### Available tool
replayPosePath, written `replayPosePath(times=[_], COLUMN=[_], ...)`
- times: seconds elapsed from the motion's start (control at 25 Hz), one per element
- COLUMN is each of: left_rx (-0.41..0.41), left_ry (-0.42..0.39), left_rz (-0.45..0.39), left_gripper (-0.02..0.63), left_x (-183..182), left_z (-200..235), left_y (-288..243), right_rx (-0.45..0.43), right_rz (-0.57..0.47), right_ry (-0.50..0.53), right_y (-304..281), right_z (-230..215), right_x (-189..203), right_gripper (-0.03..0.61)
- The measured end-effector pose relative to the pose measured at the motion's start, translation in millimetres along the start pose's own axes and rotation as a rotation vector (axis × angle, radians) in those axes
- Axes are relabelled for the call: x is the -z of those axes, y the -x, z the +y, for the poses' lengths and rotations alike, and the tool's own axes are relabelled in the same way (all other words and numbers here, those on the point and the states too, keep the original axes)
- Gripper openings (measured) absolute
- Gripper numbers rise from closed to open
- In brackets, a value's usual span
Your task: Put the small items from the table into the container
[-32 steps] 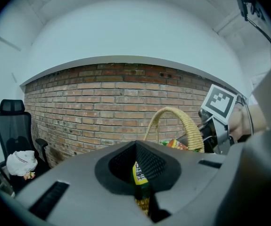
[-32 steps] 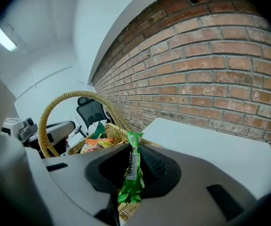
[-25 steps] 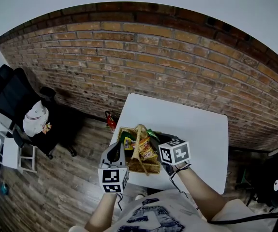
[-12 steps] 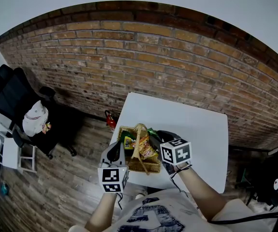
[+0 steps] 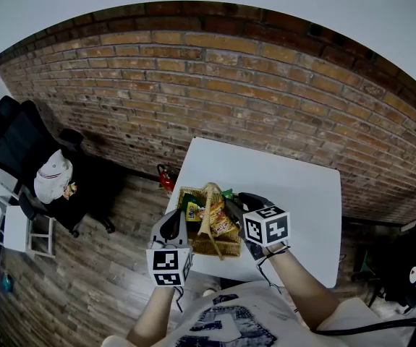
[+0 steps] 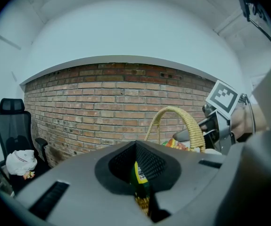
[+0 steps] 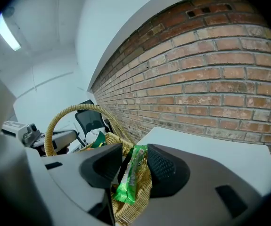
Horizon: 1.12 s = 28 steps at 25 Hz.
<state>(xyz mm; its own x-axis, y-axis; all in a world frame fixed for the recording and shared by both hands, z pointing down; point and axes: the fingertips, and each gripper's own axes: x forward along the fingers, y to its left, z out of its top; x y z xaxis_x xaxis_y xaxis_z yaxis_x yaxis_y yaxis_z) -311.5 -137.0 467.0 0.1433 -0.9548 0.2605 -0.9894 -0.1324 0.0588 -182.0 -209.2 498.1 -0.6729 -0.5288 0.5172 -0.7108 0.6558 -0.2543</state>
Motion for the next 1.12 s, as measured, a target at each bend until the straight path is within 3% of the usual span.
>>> replayPosePath(times=[0.84,1.0,1.12], left_rx=[0.054,0.072,0.089], left_ry=[-0.055,-0.065,-0.078], left_rz=[-0.029,-0.04,-0.048], left_gripper=[0.051,0.051,0.051], left_x=[-8,-11,-11], left_z=[-23,-32,-42], left_y=[40,53,65], right_rx=[0.074,0.15,0.194], right_rz=[-0.131,-0.185,-0.225], right_ry=[-0.018,-0.01,-0.009], right_y=[62,88,110], right_z=[14,12,11], right_x=[4,5,7], right_gripper=[0.155,0.073,0.048])
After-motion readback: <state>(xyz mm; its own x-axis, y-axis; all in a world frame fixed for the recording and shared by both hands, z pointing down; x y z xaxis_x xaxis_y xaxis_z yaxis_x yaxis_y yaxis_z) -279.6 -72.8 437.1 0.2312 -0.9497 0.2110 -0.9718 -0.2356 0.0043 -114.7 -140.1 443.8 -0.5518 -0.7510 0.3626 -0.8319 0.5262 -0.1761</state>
